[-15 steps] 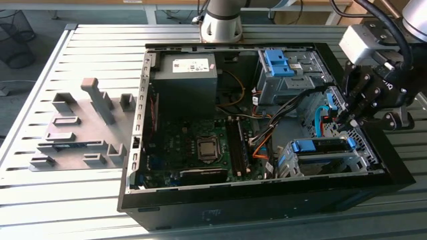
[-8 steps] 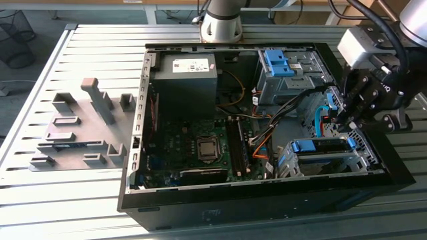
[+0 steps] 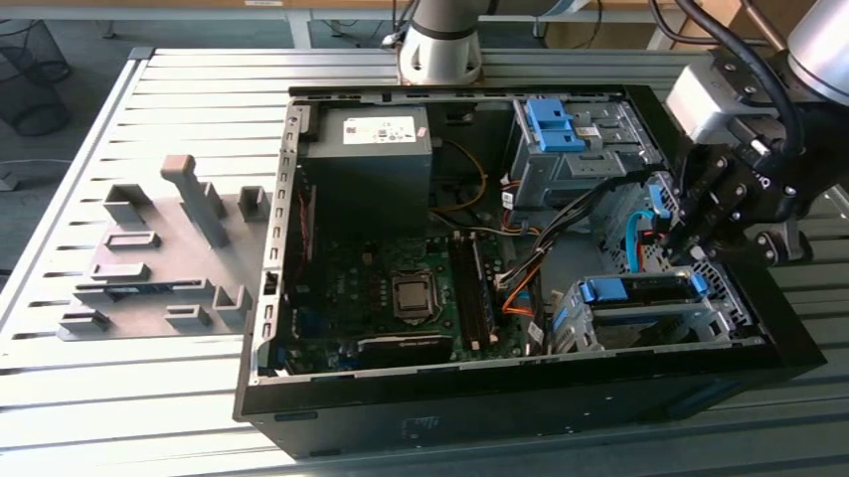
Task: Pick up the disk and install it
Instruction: 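Insert the first disk wire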
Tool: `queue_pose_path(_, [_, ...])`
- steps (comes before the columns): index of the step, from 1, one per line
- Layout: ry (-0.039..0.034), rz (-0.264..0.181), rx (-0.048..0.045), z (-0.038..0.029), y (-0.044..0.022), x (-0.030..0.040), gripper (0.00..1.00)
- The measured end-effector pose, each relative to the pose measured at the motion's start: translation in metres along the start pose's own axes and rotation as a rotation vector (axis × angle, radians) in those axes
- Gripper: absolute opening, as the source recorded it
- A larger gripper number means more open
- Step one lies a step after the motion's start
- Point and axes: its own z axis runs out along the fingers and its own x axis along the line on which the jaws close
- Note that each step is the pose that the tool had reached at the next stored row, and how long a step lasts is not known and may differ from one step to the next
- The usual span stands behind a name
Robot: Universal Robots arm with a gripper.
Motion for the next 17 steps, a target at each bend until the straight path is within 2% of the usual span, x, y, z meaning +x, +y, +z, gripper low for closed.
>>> queue_pose_path(5, [-0.0158, 0.000, 0.0001, 0.0005, 0.0000, -0.0001, 0.24])
queue_pose_path(6, [-0.0173, -0.001, 0.0001, 0.0006, 0.0000, -0.0002, 0.17])
queue_pose_path(11, [-0.0182, -0.001, 0.0005, 0.0006, 0.0006, -0.0003, 0.16])
queue_pose_path(14, [-0.0180, -0.001, 0.0092, 0.0008, 0.0084, -0.0004, 0.16])
queue_pose_path(17, [-0.0166, 0.000, 0.0161, 0.0017, 0.0132, -0.0002, 0.16])
